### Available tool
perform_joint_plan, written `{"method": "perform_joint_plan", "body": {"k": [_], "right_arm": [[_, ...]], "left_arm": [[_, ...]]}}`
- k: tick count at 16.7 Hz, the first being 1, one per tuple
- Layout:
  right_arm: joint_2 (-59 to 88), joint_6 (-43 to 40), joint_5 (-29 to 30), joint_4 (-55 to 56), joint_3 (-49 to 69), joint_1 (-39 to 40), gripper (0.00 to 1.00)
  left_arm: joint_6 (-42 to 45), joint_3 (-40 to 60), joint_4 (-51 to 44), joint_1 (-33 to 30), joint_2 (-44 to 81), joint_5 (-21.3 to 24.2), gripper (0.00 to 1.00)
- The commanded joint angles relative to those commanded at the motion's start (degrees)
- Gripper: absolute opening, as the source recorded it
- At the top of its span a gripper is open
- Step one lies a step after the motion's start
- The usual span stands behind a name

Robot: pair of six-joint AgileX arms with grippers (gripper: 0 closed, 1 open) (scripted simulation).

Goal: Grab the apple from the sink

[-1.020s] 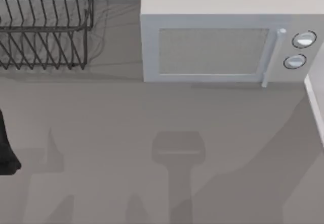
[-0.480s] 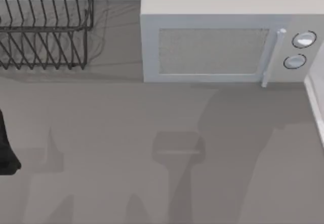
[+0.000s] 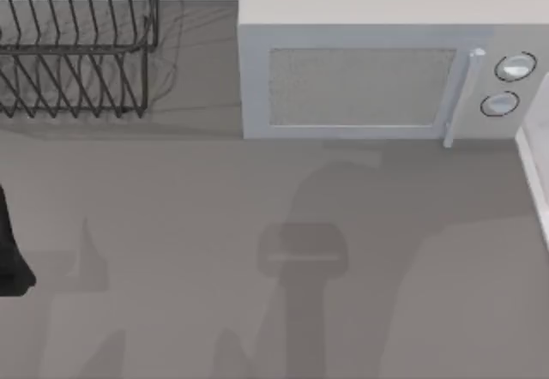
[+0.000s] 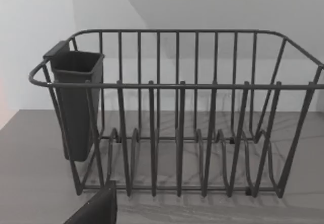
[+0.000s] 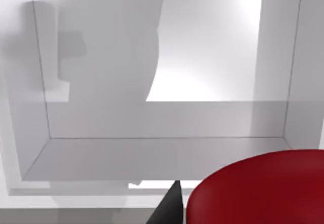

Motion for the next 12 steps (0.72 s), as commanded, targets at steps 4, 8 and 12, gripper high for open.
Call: {"method": "perform_joint_plan", "body": {"k": [4, 8, 12], "right_arm": [[-1.72, 3.78, 0.06, 0.22, -2.28, 3.78, 0.00], [-6.81, 16.21, 0.22, 1.71, -9.35, 16.43, 0.00], [-12.84, 34.03, 0.46, 4.60, -18.90, 34.59, 0.00]], "left_arm": [[0.00, 0.00, 0.00, 0.00, 0.00, 0.00, 1.00], [0.00, 0.00, 0.00, 0.00, 0.00, 0.00, 1.00], [0.00, 0.00, 0.00, 0.00, 0.00, 0.00, 1.00]]}}
